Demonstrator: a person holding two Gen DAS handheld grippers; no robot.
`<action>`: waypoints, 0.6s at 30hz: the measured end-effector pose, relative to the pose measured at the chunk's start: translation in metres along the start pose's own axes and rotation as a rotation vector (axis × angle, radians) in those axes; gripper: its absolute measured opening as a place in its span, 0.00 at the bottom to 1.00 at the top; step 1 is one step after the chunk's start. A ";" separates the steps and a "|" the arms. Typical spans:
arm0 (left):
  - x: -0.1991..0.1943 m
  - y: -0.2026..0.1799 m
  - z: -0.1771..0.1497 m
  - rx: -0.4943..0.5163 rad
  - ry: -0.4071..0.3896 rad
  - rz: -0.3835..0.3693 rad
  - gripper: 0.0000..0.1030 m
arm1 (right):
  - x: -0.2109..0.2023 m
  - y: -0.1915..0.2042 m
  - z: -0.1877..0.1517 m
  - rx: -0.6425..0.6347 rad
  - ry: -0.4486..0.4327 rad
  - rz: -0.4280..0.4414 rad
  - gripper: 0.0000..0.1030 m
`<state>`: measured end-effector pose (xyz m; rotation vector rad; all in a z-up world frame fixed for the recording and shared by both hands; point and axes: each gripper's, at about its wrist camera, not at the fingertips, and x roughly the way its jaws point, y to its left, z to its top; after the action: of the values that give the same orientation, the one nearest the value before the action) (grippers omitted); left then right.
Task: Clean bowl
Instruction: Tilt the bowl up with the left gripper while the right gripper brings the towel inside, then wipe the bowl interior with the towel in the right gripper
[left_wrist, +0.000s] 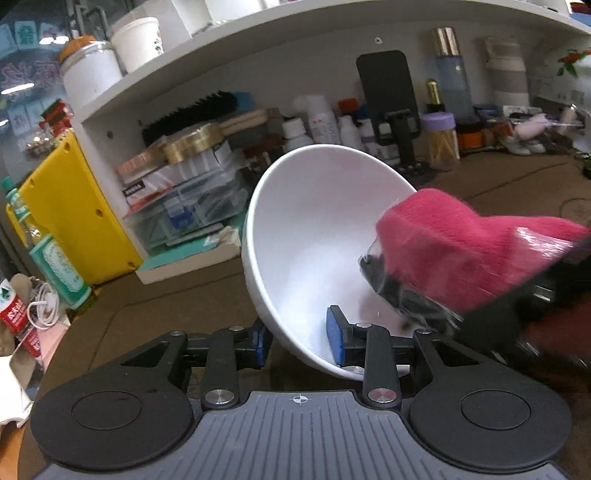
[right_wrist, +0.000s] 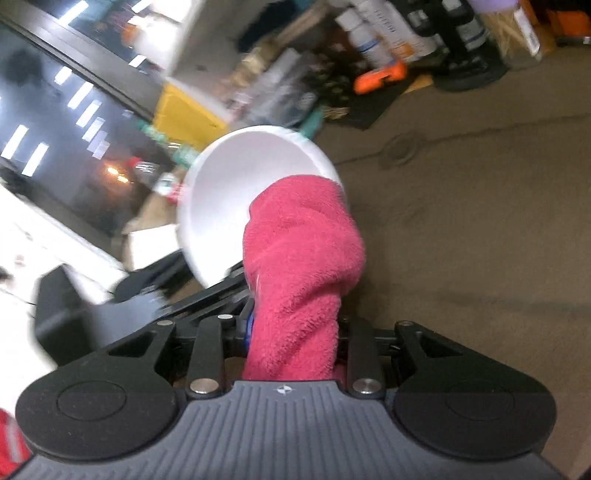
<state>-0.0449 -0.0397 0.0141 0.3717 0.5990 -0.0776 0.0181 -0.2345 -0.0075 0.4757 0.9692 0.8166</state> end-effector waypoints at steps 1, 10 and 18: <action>0.000 -0.001 0.000 0.004 0.000 0.001 0.33 | -0.001 0.009 0.008 -0.052 -0.018 -0.055 0.28; 0.006 0.000 0.002 0.003 0.021 -0.018 0.36 | 0.019 0.097 -0.010 -0.634 -0.180 -0.468 0.33; 0.008 0.000 -0.001 -0.029 0.032 -0.039 0.43 | 0.012 0.078 -0.045 -0.532 -0.299 -0.427 0.33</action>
<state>-0.0389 -0.0396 0.0093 0.3340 0.6381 -0.1010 -0.0473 -0.1764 0.0168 -0.0735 0.5156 0.5608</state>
